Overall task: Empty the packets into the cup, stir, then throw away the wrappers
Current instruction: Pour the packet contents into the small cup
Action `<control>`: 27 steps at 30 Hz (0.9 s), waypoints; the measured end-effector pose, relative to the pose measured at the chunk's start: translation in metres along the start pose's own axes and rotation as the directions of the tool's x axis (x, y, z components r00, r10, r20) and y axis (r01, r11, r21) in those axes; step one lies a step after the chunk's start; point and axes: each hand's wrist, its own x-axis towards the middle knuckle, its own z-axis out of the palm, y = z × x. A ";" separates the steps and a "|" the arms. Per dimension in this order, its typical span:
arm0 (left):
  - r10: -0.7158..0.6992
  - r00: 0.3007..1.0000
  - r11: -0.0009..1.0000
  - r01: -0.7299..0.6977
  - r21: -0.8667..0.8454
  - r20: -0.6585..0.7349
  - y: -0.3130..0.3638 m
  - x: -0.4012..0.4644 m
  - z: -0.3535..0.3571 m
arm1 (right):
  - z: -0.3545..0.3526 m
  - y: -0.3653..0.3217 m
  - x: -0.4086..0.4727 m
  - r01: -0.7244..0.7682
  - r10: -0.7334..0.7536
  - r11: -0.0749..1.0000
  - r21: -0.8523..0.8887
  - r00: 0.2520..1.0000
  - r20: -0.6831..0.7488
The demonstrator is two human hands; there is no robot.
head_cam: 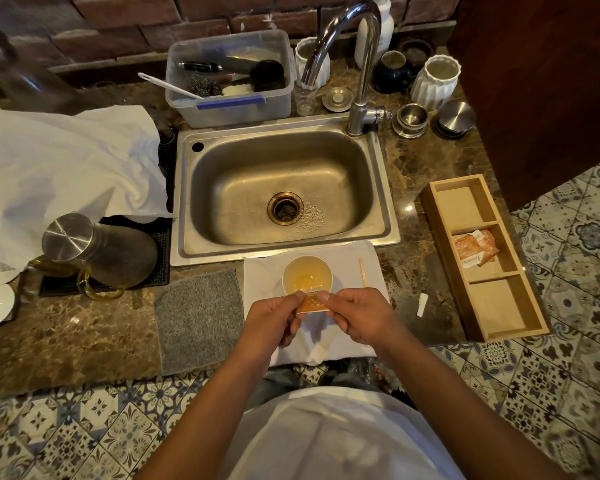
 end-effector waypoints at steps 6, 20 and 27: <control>0.011 1.000 1.000 -0.011 0.012 0.014 0.002 -0.001 0.001 | -0.001 -0.001 0.000 0.003 -0.003 1.000 0.010 1.000 -0.017; 0.044 0.999 0.997 -0.046 0.065 0.033 0.003 -0.002 0.001 | -0.003 0.003 0.000 0.041 -0.043 0.998 -0.054 0.998 -0.047; 0.025 1.000 1.000 -0.025 0.017 0.016 0.004 -0.002 0.003 | -0.001 -0.005 -0.005 0.032 -0.032 0.997 0.071 0.999 -0.001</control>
